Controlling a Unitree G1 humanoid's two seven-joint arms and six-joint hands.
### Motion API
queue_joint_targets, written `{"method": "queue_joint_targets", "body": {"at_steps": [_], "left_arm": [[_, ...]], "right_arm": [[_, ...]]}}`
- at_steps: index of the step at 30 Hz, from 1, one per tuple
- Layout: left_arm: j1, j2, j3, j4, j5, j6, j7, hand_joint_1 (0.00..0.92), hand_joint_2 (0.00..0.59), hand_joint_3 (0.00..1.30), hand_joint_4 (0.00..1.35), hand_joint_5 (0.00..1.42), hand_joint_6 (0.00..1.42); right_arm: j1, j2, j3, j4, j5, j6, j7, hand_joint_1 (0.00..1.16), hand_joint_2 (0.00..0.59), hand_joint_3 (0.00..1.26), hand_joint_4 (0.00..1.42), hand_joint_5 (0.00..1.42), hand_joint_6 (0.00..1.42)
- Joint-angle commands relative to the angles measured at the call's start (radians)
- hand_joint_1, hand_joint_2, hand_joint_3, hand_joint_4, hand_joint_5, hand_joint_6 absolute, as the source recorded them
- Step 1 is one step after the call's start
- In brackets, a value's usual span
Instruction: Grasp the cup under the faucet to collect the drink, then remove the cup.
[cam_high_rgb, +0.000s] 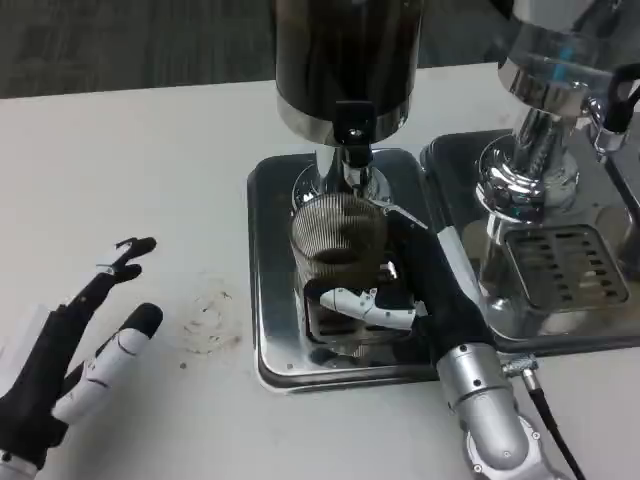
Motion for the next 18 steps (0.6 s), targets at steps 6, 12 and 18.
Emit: {"method": "queue_joint_targets", "body": {"at_steps": [6,12,18], "left_arm": [[0.026,0.012,0.004,-0.024,-0.003,0.017,0.011,0.0,0.184,0.17,0.03,0.15,0.04],[0.035,0.014,0.004,-0.036,-0.005,0.023,0.007,0.0,0.188,0.17,0.03,0.15,0.04],[0.037,0.014,0.004,-0.039,-0.013,0.024,0.002,0.0,0.19,0.17,0.04,0.15,0.04]], "right_arm": [[-0.006,0.007,-0.004,0.073,-0.033,-0.02,-0.1,1.02,0.129,0.53,0.57,0.53,0.57],[-0.01,0.009,-0.008,0.072,-0.05,-0.042,-0.168,1.04,0.105,0.58,0.62,0.6,0.63],[-0.006,0.007,-0.01,0.055,-0.084,-0.054,-0.239,1.05,0.088,0.63,0.65,0.65,0.67]]}}
